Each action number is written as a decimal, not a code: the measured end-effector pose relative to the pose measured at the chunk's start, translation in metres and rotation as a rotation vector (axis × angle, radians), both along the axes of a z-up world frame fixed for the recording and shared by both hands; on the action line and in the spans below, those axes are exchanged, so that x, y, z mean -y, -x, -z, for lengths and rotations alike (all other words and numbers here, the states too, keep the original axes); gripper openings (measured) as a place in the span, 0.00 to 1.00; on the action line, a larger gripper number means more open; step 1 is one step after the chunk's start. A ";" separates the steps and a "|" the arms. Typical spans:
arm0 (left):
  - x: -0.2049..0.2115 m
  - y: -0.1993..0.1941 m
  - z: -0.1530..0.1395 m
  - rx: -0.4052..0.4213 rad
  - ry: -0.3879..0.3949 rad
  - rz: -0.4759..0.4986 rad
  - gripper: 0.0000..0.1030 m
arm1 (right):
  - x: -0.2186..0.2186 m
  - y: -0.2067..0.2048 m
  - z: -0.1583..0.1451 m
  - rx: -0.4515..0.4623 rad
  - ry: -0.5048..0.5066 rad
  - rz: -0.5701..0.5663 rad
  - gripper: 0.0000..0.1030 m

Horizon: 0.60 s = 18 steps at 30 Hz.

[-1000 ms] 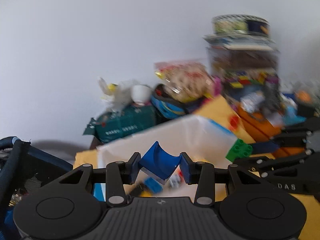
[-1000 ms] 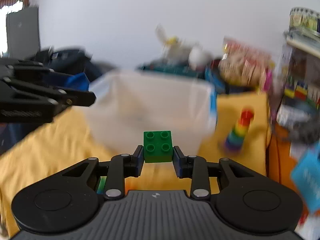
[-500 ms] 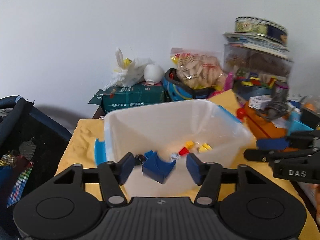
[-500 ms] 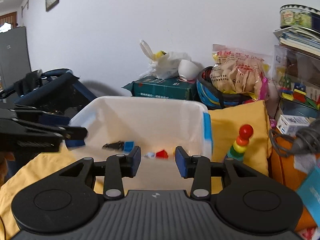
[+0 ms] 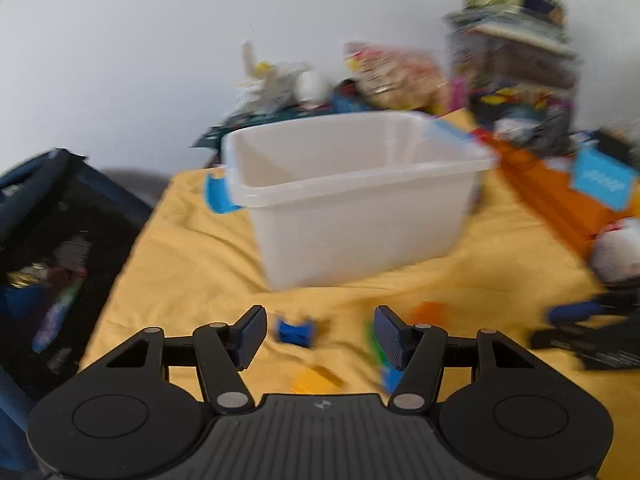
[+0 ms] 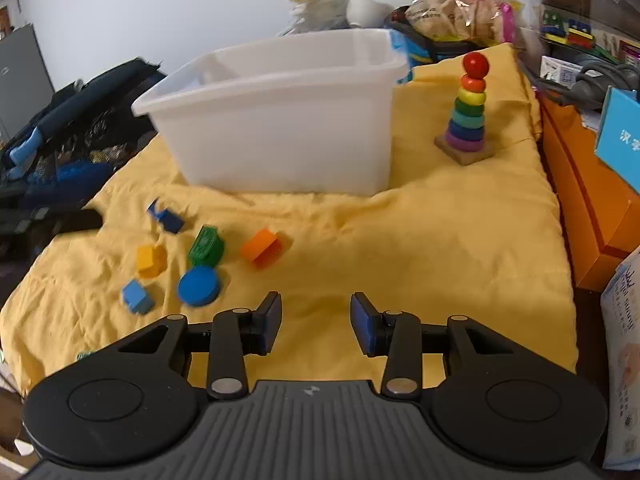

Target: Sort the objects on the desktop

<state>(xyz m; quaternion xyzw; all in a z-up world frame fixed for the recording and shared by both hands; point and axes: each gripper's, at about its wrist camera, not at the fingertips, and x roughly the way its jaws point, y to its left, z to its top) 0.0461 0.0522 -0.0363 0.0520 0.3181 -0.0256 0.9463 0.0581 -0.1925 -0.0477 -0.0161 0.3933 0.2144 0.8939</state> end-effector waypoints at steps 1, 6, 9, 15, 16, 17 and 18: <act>0.000 -0.013 0.009 -0.010 -0.022 -0.018 0.61 | -0.002 0.002 -0.001 0.005 0.000 -0.007 0.41; 0.002 -0.063 0.049 -0.128 -0.093 0.019 0.56 | -0.007 0.016 -0.003 0.016 0.006 -0.025 0.42; 0.000 -0.078 0.057 -0.169 -0.059 0.036 0.33 | -0.003 0.023 0.003 0.004 0.019 -0.006 0.43; 0.003 -0.037 0.003 -0.053 0.028 0.103 0.33 | 0.013 0.029 0.006 -0.014 0.026 0.059 0.43; 0.008 -0.029 -0.013 -0.008 0.028 0.111 0.33 | 0.016 0.028 0.007 -0.018 0.024 0.067 0.43; 0.010 -0.025 -0.031 0.043 0.040 0.111 0.33 | 0.017 0.028 0.009 -0.025 0.022 0.073 0.43; 0.010 -0.023 -0.049 0.101 0.067 0.108 0.33 | 0.017 0.026 0.011 -0.036 0.020 0.078 0.43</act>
